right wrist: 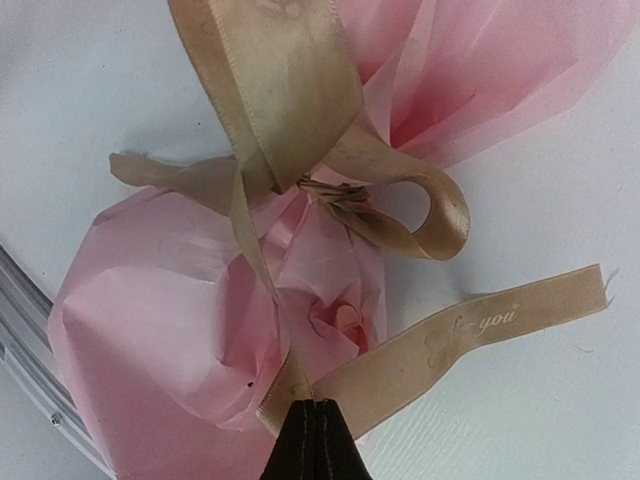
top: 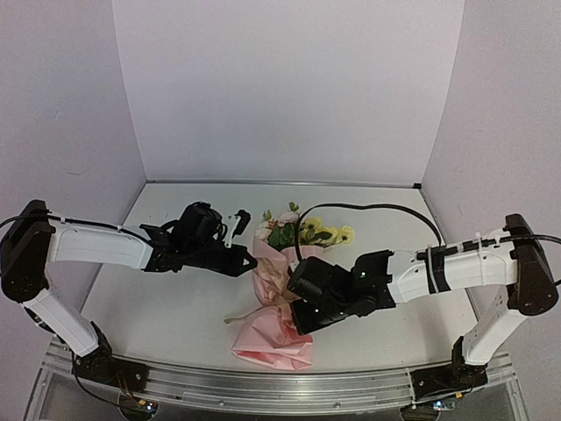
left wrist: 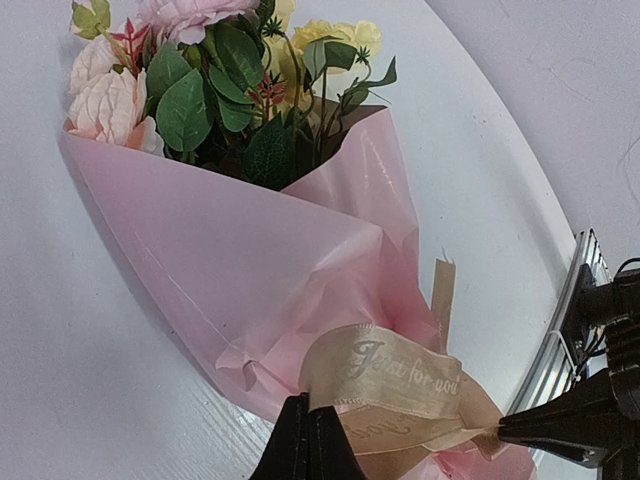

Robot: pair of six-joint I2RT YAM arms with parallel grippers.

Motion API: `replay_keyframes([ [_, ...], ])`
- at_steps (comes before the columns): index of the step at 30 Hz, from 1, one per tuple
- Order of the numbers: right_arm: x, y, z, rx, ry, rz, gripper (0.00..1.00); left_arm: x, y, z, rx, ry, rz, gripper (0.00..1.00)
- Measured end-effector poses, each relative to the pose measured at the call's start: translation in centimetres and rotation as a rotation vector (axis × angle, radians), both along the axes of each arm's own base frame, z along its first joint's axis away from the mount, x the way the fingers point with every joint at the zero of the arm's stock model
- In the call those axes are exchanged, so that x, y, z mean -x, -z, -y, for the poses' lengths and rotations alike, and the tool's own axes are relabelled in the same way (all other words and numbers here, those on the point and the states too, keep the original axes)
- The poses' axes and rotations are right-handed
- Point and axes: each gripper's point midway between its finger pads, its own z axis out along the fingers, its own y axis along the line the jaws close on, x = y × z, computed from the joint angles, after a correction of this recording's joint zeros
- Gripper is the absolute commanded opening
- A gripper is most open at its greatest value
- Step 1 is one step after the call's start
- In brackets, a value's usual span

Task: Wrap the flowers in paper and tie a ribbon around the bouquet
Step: Cross the half-tied ribbon over the folded bouquet.

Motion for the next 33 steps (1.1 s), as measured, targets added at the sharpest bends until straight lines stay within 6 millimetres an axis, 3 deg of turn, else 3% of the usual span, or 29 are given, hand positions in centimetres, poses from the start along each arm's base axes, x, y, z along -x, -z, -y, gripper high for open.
replay_keyframes([
  [10, -2.4, 0.6, 2.0, 0.044, 0.086, 0.008, 0.00, 0.0, -0.2, -0.1, 0.011, 0.008, -0.007, 0.00],
  [18, -4.2, 0.4, -0.7, 0.038, 0.085, 0.032, 0.00, 1.1, -0.6, 0.6, 0.042, 0.076, -0.027, 0.00],
  [26, -5.4, 1.6, -0.9, -0.010, 0.155, 0.020, 0.00, 1.8, -1.4, 0.4, 0.070, 0.102, -0.010, 0.00],
  [27, -5.5, 2.5, -0.9, -0.030, 0.181, -0.001, 0.00, 2.3, -1.0, 0.0, 0.066, 0.108, -0.022, 0.00],
  [33, -5.7, 2.9, -1.5, -0.063, 0.210, -0.015, 0.00, 2.7, -0.3, -0.3, 0.059, 0.108, -0.037, 0.00],
])
